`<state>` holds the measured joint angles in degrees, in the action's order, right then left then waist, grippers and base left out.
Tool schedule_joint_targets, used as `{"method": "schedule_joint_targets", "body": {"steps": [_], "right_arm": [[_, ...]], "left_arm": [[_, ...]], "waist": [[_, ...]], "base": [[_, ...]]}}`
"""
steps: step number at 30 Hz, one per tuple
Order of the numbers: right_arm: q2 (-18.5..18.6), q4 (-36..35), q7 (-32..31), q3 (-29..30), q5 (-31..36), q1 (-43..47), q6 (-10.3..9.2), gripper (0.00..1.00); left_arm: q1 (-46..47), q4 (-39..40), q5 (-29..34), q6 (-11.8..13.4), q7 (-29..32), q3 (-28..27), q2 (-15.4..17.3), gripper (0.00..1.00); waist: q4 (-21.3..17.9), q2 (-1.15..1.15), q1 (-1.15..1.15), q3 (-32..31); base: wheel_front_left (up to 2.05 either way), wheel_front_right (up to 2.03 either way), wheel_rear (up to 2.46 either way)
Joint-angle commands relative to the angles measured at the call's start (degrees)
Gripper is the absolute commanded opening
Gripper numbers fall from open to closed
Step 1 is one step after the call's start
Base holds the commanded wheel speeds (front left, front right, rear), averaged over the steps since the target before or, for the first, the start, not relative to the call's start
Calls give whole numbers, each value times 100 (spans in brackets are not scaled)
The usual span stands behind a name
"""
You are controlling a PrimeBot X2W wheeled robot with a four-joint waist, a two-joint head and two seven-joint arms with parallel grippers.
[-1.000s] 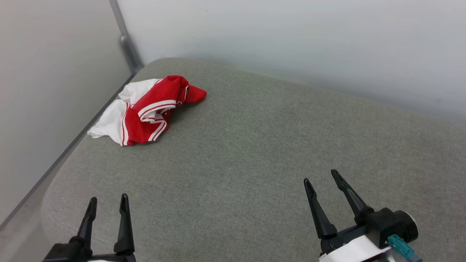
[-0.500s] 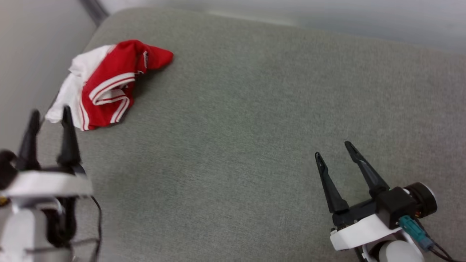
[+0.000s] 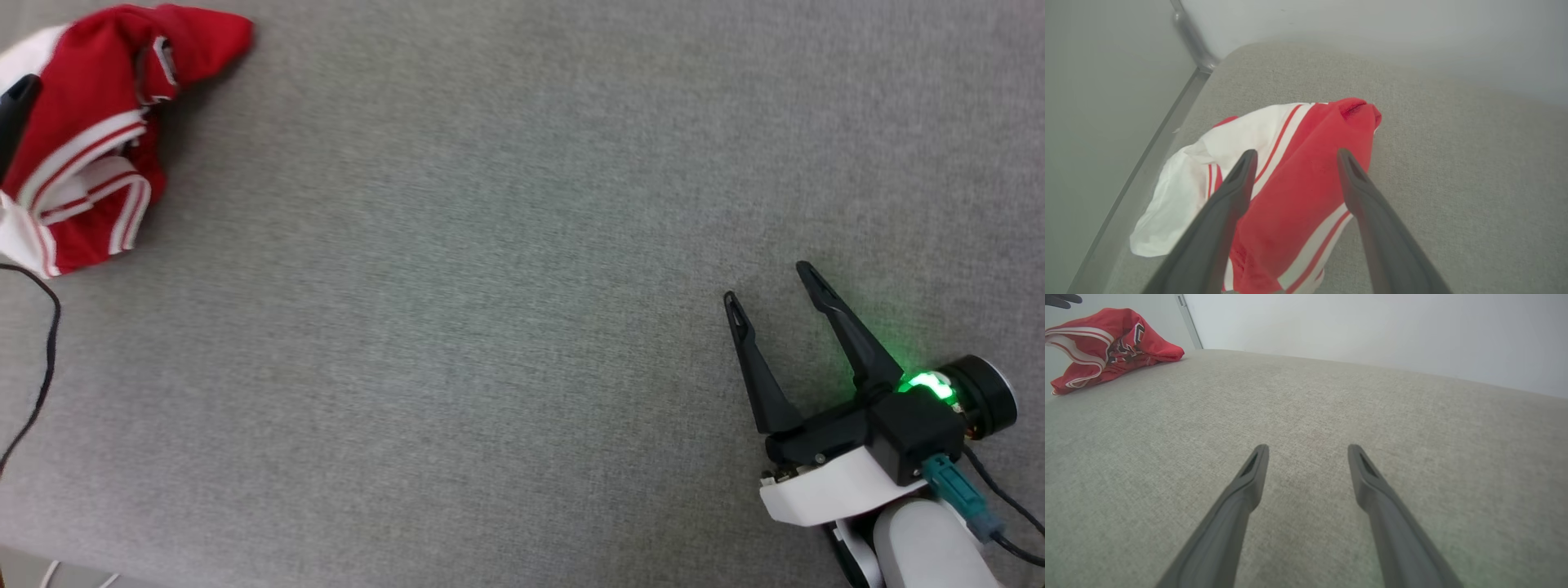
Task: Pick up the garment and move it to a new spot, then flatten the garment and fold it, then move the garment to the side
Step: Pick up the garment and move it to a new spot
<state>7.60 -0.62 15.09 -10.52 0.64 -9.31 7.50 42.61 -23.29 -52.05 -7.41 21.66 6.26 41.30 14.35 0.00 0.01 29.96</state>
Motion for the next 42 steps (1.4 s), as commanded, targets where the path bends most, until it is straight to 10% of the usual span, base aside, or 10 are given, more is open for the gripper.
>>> {"method": "schedule_joint_targets", "body": {"steps": [1,17,18,19,20,32,42], "right_arm": [[37,-32,12,-30,72,-68,-2,100],[44,72,-37,38,118,-80,-13,100],[40,83,-37,42,122,-85,-14,100],[32,98,-37,44,127,-93,-14,100],[18,109,-37,39,134,-100,-14,100],[-210,147,-2,-185,69,-117,-4,100],[-453,386,11,-38,-196,148,-3,100]], "left_arm": [[191,-92,-151,-7,291,53,144,100],[920,-1246,-861,-8,1788,461,398,100],[909,-1296,-872,-8,1828,498,375,72],[895,-1333,-885,-8,1858,542,360,20],[889,-1346,-896,-8,1853,573,359,0],[585,-1338,-828,-8,960,756,614,0],[-521,316,-468,-8,-188,1763,815,0]], "waist": [[-188,0,-1,330],[-592,0,-1,939],[-599,0,-1,939],[-605,0,-1,932],[-613,0,-1,918],[-874,0,-1,42],[-1307,0,-1,-1449]], "base": [[0,0,0],[0,0,0],[0,0,0],[0,0,0],[0,0,0],[0,0,0],[0,0,0]]}}
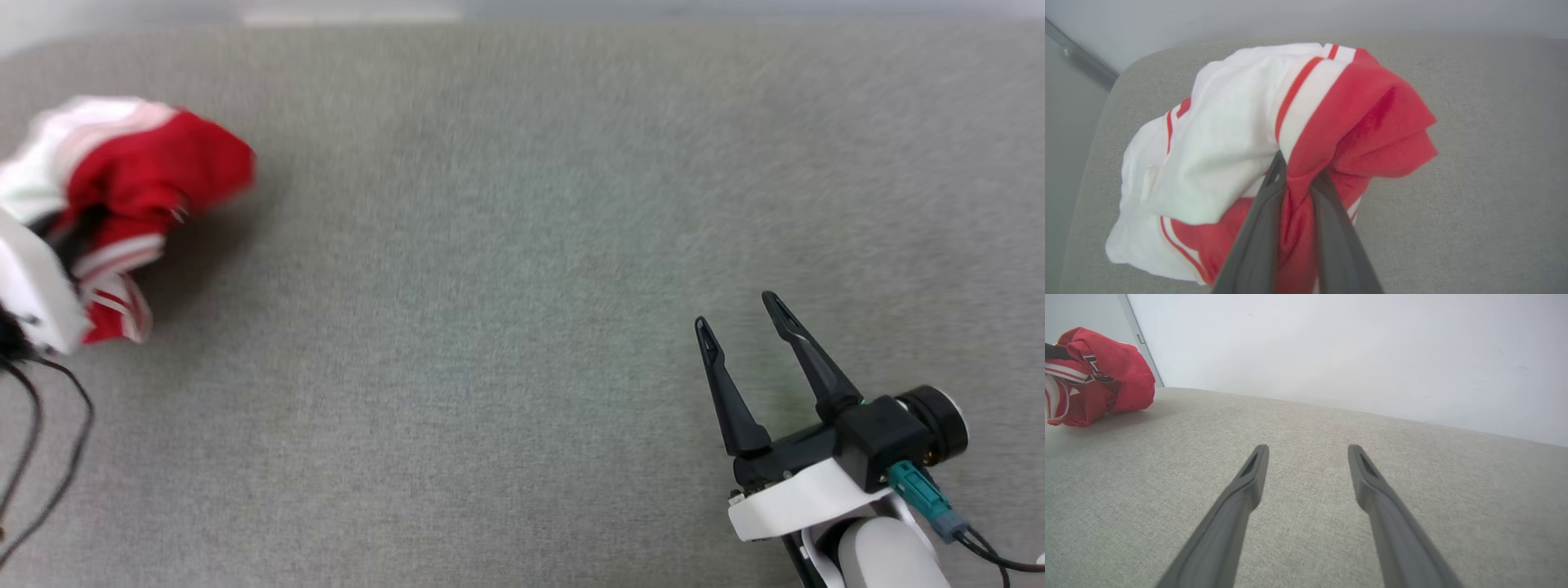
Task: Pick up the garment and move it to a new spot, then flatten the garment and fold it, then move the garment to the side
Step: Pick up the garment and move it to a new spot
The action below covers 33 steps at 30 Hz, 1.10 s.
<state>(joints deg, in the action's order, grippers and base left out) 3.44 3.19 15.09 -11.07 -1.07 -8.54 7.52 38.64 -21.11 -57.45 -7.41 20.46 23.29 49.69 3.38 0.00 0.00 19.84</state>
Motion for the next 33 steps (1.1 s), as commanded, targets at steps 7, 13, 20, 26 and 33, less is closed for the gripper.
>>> {"method": "schedule_joint_targets", "body": {"steps": [7,13,20,26,33], "right_arm": [[-61,-45,11,158,-121,162,-5,100],[-64,-136,11,268,-242,134,-5,100],[-64,-231,11,339,-315,11,-5,100],[-65,-260,11,341,-405,-36,-5,100],[-65,-218,11,395,-437,87,-5,100]], "left_arm": [[-458,999,504,276,-351,732,-887,0],[-613,1323,845,670,-375,1467,-1983,0],[-491,808,1160,786,-564,2078,-3021,0],[-297,57,1441,709,-815,2523,-3758,100],[-163,-412,1610,415,-1260,2729,-4058,100]], "waist": [[-458,0,0,-832],[-773,0,0,-875],[-1210,0,0,-765],[-1536,0,0,-705],[-1546,0,0,-847]], "base": [[0,0,0],[0,0,0],[0,0,0],[0,0,0],[0,0,0]]}}
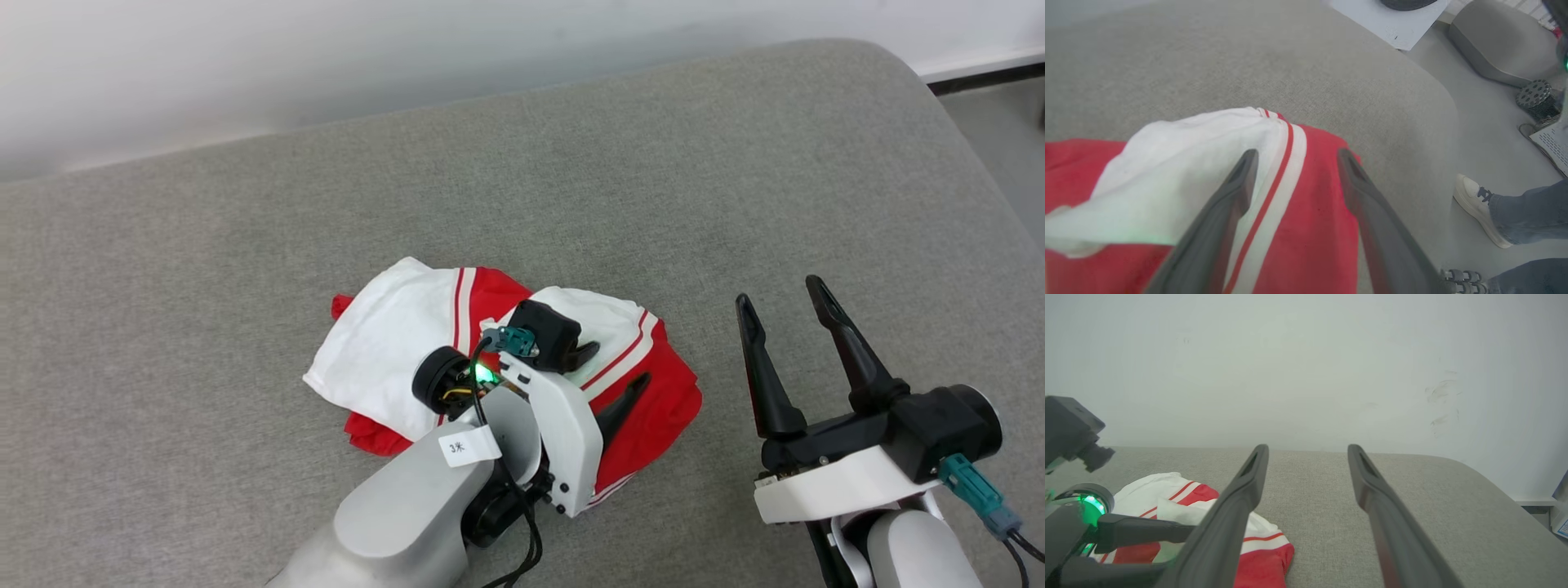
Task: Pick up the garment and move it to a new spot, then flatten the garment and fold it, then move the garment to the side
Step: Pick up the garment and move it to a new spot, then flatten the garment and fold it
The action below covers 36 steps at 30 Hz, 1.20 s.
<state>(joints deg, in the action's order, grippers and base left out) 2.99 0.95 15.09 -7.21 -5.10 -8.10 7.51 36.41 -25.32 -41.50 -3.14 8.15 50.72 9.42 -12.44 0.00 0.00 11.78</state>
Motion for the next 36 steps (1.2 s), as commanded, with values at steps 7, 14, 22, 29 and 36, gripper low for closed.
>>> {"method": "schedule_joint_targets", "body": {"steps": [7,14,22,29,36], "right_arm": [[-20,30,11,24,78,157,-4,100],[-19,36,11,99,223,267,-4,100],[-19,-42,11,216,300,426,-4,100],[-17,-101,11,237,299,500,-4,100],[-18,-94,11,190,270,572,-4,100]], "left_arm": [[246,169,177,5,-998,-367,164,100],[116,369,415,358,-2043,-1036,939,100],[-1034,1312,606,763,-2340,-2065,1726,100],[-2637,2443,1135,899,-2335,-2963,1445,100],[-3456,2710,1506,681,-2336,-3507,681,100]], "waist": [[333,0,0,-367],[620,0,0,-629],[815,0,0,-745],[888,0,0,-749],[920,0,0,-792]], "base": [[0,0,0],[0,0,0],[0,0,0],[0,0,0],[0,0,0]]}}
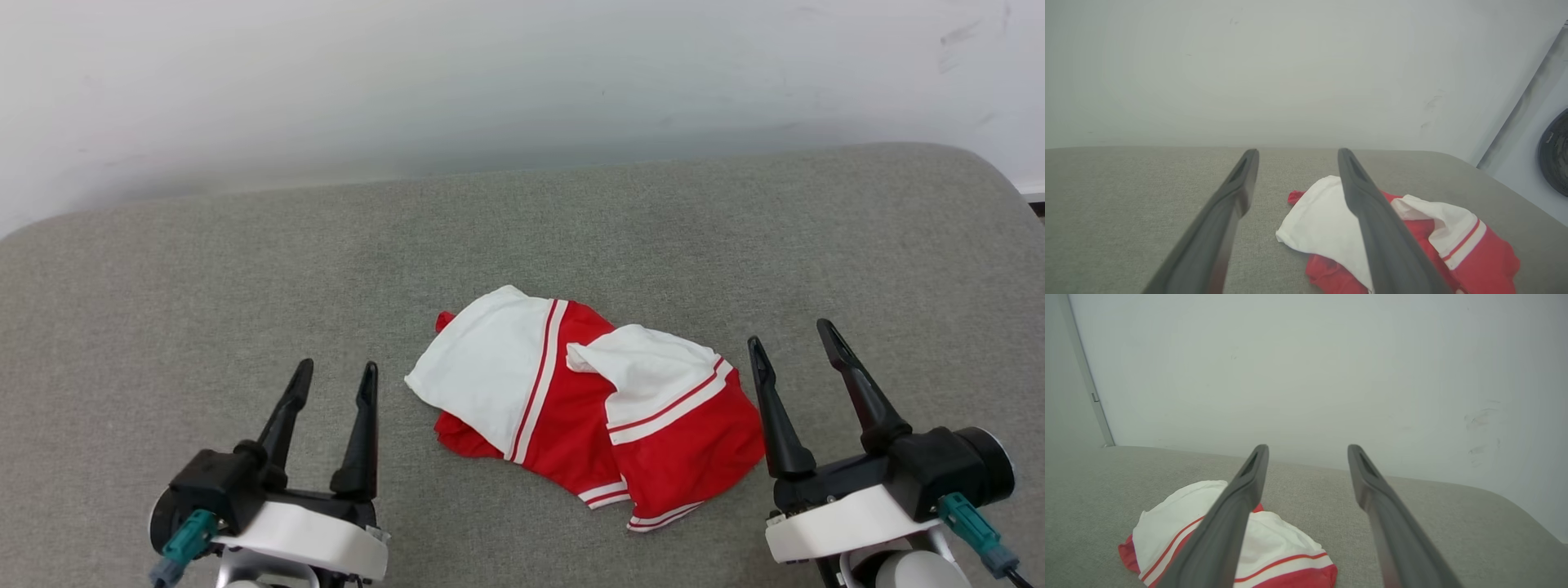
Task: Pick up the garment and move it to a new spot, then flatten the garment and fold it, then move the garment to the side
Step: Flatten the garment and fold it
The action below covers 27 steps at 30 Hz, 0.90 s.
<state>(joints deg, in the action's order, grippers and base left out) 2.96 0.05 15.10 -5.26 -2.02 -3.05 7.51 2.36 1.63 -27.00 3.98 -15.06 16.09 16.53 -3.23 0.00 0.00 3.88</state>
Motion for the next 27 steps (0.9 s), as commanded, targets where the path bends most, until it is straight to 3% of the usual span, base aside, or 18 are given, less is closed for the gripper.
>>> {"method": "schedule_joint_targets", "body": {"steps": [1,10,16,21,27], "right_arm": [[-15,0,10,-17,-43,62,-4,100],[-15,4,10,-117,-31,-26,-4,100],[-15,1,10,-198,64,-82,-4,100],[-15,-52,10,-232,102,-179,-4,100],[-15,-107,10,-235,135,-307,-4,100]], "left_arm": [[-103,-18,130,-90,-16,-69,-82,100],[146,-494,360,-416,145,-178,-114,100],[901,-902,179,-377,1596,-80,68,100],[1520,-1061,-133,-425,3393,96,273,100],[1991,-841,-165,-313,4433,198,450,100]], "waist": [[-3,0,0,-4],[-138,0,0,113],[-201,0,0,412],[-255,0,0,810],[-307,0,0,1268]], "base": [[0,0,0],[0,0,0],[0,0,0],[0,0,0],[0,0,0]]}}
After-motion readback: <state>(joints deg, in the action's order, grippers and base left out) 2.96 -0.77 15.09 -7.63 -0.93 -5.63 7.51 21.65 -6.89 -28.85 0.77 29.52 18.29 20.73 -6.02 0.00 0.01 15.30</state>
